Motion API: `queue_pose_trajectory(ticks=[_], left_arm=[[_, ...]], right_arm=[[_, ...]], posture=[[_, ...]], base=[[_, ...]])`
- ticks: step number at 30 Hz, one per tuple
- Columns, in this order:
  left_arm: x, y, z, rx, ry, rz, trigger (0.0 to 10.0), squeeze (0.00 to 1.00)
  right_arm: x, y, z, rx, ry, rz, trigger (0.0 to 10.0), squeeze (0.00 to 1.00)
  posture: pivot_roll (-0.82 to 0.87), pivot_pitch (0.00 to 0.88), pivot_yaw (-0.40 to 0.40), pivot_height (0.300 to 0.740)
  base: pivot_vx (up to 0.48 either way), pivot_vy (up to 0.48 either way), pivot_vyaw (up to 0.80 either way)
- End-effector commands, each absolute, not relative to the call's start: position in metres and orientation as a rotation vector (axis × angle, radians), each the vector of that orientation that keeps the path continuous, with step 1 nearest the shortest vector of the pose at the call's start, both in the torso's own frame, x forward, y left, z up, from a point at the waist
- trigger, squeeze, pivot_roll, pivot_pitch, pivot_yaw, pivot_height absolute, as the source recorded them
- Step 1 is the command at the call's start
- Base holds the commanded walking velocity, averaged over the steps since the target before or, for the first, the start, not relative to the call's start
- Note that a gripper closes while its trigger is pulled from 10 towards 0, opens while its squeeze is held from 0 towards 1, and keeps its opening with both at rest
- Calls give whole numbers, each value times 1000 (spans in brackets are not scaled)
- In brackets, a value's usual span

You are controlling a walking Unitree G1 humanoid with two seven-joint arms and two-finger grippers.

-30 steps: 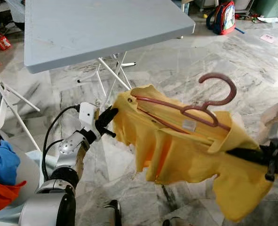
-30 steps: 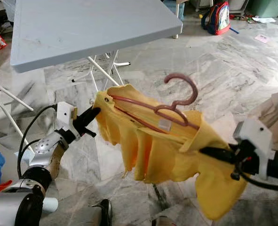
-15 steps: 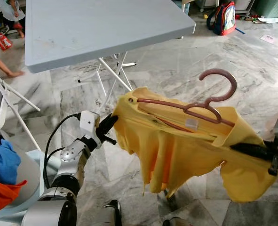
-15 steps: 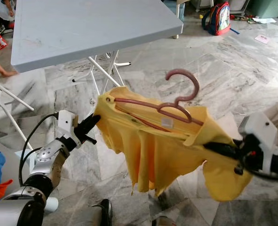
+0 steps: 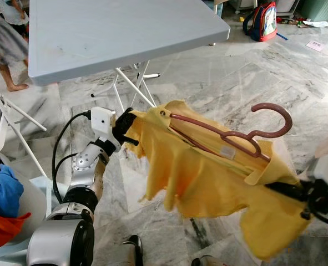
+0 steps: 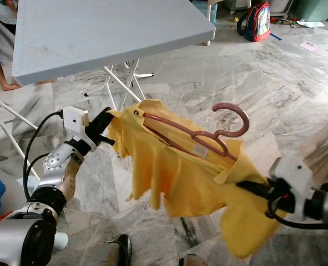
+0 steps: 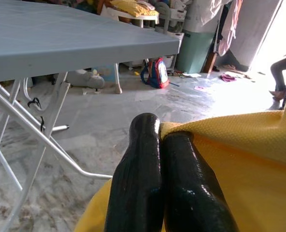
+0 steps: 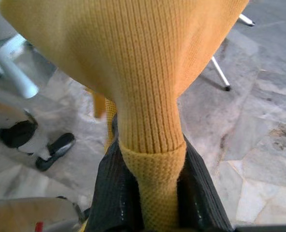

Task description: Hang hanger

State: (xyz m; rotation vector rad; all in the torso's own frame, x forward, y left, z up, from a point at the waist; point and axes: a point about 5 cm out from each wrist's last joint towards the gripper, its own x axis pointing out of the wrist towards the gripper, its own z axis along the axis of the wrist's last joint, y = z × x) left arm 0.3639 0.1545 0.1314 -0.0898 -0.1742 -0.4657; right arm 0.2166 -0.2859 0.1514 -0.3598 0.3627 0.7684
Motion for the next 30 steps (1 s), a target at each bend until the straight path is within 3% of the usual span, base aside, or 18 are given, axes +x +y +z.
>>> queue_pose_trajectory(ticks=[1, 8, 12, 21, 25, 30], left_arm=[[366, 210, 154, -125, -283, -202, 0, 0], [364, 206, 144, -122, -242, -206, 0, 0], [362, 196, 133, -111, -200, -234, 0, 0], [358, 159, 112, -64, -114, -326, 0, 0], [365, 147, 117, -30, -104, -296, 0, 0], [370, 143, 129, -8, -149, -286, 0, 0]], right_arm=[[205, -316, 127, -355, 508, 615, 10000, 0], [208, -320, 97, -366, 481, 450, 10000, 0], [205, -304, 83, -321, 476, 486, 10000, 0], [204, -271, 55, -402, 504, 581, 10000, 0], [215, -267, 43, -529, 515, 473, 10000, 0], [218, -267, 41, -565, 515, 415, 10000, 0]], posture=[[-188, 211, 25, 740], [-187, 211, 25, 740], [-189, 213, 28, 740], [-184, 213, 22, 740], [-183, 211, 22, 740], [-185, 210, 30, 740]], base=[[0, 0, 0], [0, 0, 0], [0, 0, 0], [0, 0, 0], [0, 0, 0], [0, 0, 0]])
